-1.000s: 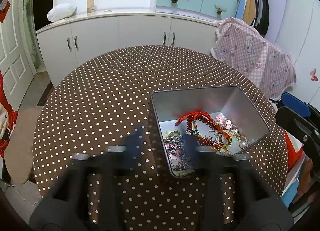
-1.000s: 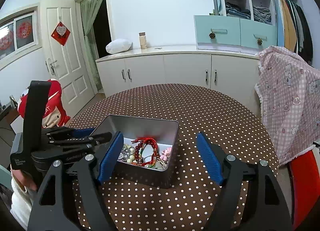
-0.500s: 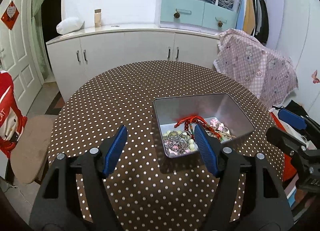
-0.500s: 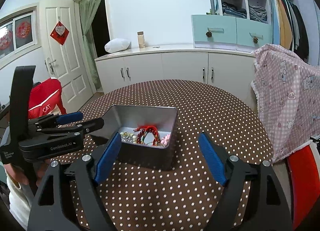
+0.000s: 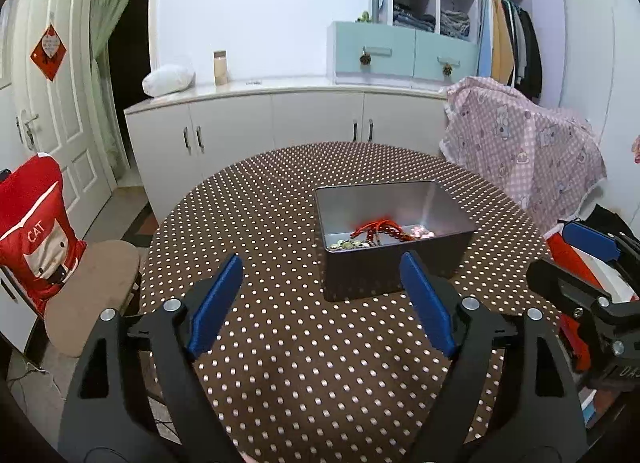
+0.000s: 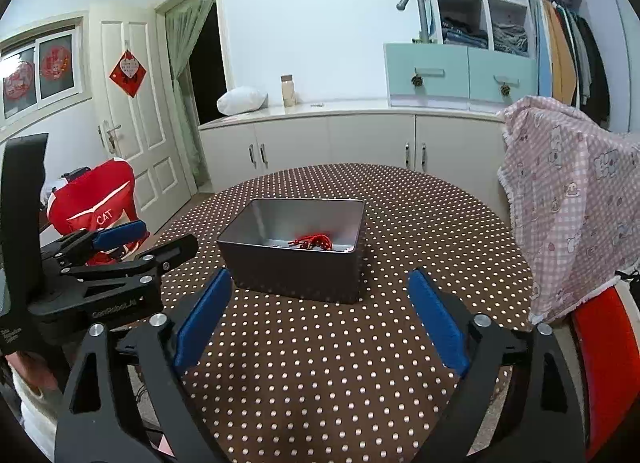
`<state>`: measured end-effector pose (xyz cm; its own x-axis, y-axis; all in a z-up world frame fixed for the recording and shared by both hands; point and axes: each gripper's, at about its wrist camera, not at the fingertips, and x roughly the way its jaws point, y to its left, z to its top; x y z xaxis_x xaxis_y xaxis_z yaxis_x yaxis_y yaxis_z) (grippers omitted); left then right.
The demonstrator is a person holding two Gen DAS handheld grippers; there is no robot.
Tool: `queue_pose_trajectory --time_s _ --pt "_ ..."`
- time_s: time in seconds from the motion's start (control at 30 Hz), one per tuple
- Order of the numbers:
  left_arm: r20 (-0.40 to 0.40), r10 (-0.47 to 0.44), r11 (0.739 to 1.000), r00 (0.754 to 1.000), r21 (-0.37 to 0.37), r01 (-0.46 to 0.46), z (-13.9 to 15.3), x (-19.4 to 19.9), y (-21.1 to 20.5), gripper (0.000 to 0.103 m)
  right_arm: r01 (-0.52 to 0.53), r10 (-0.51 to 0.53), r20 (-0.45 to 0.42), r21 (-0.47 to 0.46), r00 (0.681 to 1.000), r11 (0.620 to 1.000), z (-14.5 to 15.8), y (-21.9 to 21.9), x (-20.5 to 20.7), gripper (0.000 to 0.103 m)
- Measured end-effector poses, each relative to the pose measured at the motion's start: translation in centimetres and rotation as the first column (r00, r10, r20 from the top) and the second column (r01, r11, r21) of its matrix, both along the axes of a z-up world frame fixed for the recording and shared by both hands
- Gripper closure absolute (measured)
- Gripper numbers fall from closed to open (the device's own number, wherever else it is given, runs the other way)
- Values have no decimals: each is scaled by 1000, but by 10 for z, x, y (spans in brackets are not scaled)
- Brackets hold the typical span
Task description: Organize jewelry
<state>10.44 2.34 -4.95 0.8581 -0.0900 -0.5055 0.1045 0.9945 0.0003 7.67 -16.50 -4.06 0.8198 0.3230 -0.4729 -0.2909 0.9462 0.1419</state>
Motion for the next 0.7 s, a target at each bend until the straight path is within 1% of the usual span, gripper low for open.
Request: queue_pose_trajectory --time_s 0.1,0.17,0.23,0.37,0.47,0.57,0.7 --pt "27 2 1000 1000 -1 -2 6 -14 -5 19 6 -6 25 0 1000 1000 5 -1 -12 11" --pt "47 5 1000 999 11 -5 8 -22 -8 13 10 -10 44 1 999 1000 9 -2 -20 10" --pt "75 8 1000 997 22 -9 13 -31 -11 13 8 -8 63 -2 998 1000 11 -2 -27 10" --pt "103 -1 1000 995 5 0 20 -44 -14 9 12 -12 96 -2 995 1000 17 -2 -40 9" --pt "143 5 1000 990 22 -8 26 -56 -19 8 21 -22 121 7 992 1000 23 -5 -49 9" --pt "161 6 1000 987 11 -8 29 -64 -21 8 29 -30 144 4 989 1000 28 -6 -55 8" --pt "181 29 1000 983 1 -30 35 -73 -25 7 26 -27 162 9 986 1000 33 -8 -61 8"
